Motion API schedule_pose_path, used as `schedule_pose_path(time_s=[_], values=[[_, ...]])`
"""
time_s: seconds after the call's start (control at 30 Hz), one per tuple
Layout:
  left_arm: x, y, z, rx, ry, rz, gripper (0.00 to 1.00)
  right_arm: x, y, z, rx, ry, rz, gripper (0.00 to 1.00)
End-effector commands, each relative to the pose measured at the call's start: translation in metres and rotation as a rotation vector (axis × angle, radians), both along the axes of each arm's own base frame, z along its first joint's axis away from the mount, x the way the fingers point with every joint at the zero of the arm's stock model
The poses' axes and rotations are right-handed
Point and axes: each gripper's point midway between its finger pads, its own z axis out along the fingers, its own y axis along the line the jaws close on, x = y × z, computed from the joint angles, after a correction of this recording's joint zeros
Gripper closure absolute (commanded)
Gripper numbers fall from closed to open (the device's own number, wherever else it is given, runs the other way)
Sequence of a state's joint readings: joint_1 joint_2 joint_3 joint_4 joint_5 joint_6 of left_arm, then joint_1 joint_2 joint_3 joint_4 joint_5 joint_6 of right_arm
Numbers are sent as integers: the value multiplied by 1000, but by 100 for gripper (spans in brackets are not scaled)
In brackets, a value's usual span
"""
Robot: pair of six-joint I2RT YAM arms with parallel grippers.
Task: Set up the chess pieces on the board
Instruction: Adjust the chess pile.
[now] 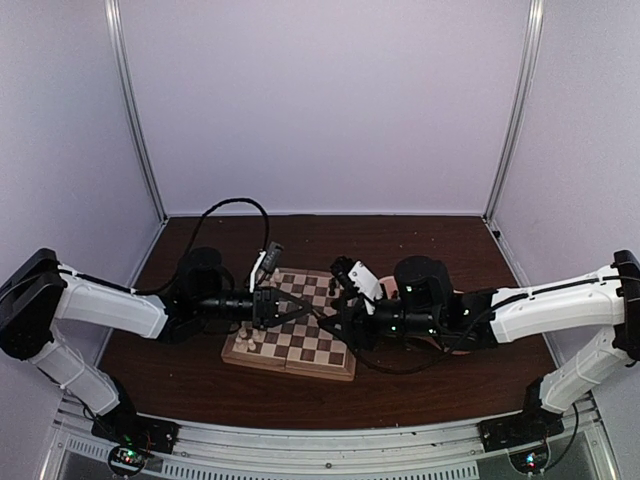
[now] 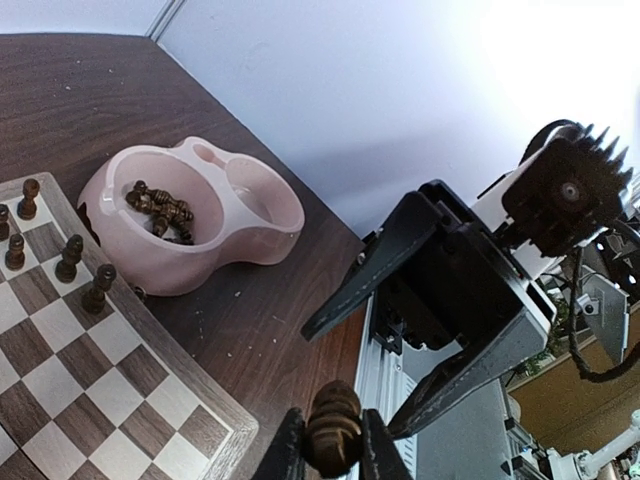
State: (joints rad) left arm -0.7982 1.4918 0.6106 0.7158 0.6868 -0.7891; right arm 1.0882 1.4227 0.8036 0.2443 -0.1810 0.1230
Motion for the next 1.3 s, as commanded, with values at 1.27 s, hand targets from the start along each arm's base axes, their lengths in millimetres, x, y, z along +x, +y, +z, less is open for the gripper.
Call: schedule_pose_path(time_s=[1.27], values=[[5,8,33,-168,-23,9,90,2,-5,19,153,90,32,83]])
